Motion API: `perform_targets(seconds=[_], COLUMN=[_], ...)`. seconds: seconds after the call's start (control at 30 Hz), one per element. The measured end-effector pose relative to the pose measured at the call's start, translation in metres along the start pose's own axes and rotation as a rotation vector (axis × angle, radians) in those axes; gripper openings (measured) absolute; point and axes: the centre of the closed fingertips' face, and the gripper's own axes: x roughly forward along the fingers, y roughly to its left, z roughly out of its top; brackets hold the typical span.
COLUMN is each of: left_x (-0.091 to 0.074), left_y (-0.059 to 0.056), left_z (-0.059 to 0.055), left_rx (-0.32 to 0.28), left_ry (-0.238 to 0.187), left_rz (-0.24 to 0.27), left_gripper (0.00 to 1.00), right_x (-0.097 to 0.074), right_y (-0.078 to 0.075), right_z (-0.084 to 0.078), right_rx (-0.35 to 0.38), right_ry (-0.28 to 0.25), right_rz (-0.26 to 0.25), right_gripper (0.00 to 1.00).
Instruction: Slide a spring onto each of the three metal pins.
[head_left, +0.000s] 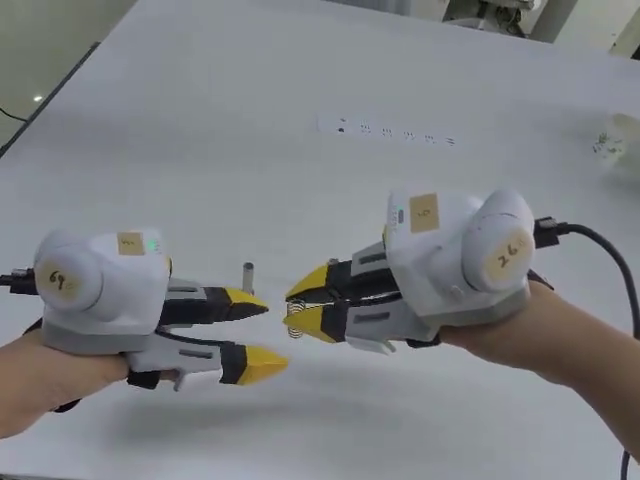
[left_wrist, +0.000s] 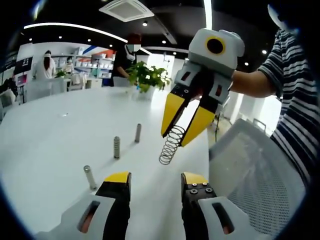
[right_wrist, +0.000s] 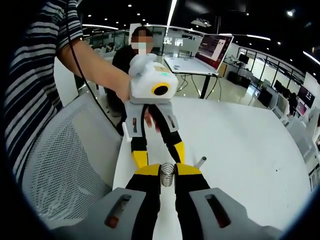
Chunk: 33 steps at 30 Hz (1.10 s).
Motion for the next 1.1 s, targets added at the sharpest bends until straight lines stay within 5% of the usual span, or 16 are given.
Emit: perform_targets(seconds=[0.57,0.9,1.1], left_x=[-0.018,-0.030,-0.039], left_y=[0.015,0.029,0.038], left_z=[-0.014,-0.016,-0.015], left_rx=[-0.049,-0.080,-0.089], left_ry=[0.000,-0.028,-0.047], left_rz=[0.091,0.173,0.202], left_gripper=[0.65,0.98,0.98], right_x=[-0.002,-0.002,0.000], right_y=[-0.006,-0.008,-0.010], right_z=[-0.003,-0.005,-0.007], right_rx=[0.020,0.035,0.109], right_ry=[-0.003,-0.013,-0.038], right_rz=[-0.034,-0.057,-0.051], right_gripper=[0.07,0.07,0.07])
